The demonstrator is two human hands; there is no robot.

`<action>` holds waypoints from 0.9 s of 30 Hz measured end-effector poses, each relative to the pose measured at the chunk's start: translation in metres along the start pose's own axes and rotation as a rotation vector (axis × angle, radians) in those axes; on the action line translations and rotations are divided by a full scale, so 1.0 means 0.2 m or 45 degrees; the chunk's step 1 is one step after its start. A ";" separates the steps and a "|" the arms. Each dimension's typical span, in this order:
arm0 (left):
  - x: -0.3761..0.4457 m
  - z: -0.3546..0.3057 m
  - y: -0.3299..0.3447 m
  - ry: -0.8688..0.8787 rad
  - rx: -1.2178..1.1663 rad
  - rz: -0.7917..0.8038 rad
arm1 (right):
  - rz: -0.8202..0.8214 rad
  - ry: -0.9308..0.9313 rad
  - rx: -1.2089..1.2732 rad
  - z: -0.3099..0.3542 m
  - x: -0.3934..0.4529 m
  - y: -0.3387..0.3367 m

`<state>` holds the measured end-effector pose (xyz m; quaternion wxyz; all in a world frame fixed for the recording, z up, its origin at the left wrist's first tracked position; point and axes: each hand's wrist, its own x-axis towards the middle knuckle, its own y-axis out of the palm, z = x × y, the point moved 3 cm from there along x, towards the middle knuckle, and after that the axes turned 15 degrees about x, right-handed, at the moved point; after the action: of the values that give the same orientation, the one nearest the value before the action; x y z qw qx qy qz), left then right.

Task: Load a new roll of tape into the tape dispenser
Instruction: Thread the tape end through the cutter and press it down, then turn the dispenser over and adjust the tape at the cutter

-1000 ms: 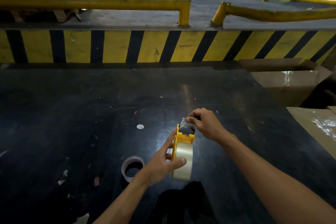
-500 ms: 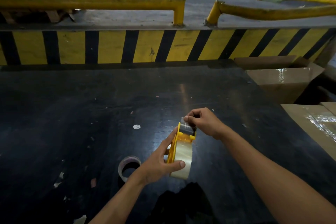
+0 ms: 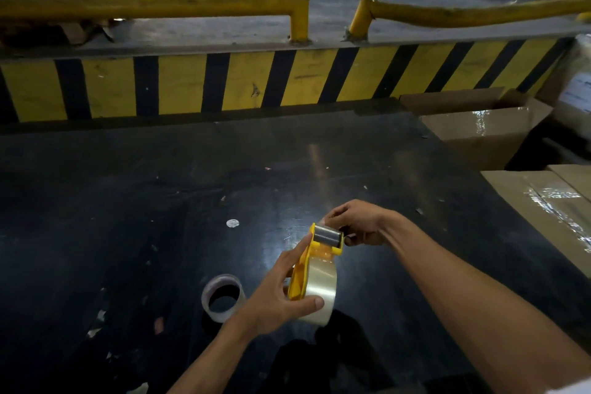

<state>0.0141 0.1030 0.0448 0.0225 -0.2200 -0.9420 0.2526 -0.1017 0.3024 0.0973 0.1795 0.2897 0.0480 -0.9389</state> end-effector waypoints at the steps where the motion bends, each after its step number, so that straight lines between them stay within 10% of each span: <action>1: 0.00 0.00 0.00 0.012 -0.017 -0.008 | -0.014 -0.001 0.115 -0.03 0.01 0.01; 6: 0.03 -0.02 -0.06 0.082 -0.197 -0.117 | 0.068 -0.122 0.750 -0.28 0.01 0.14; 15: 0.04 0.03 -0.16 -0.085 -0.796 -0.222 | 0.400 -0.305 0.891 -0.37 -0.08 0.33; 27: 0.03 0.11 -0.31 -0.133 -0.073 -0.240 | 0.027 -0.484 0.363 -0.35 -0.11 0.30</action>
<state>-0.0192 0.0472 0.0555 -0.0095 -0.1177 -0.9652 0.2335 -0.0263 0.2674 0.0517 0.1524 0.1305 -0.1228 -0.9719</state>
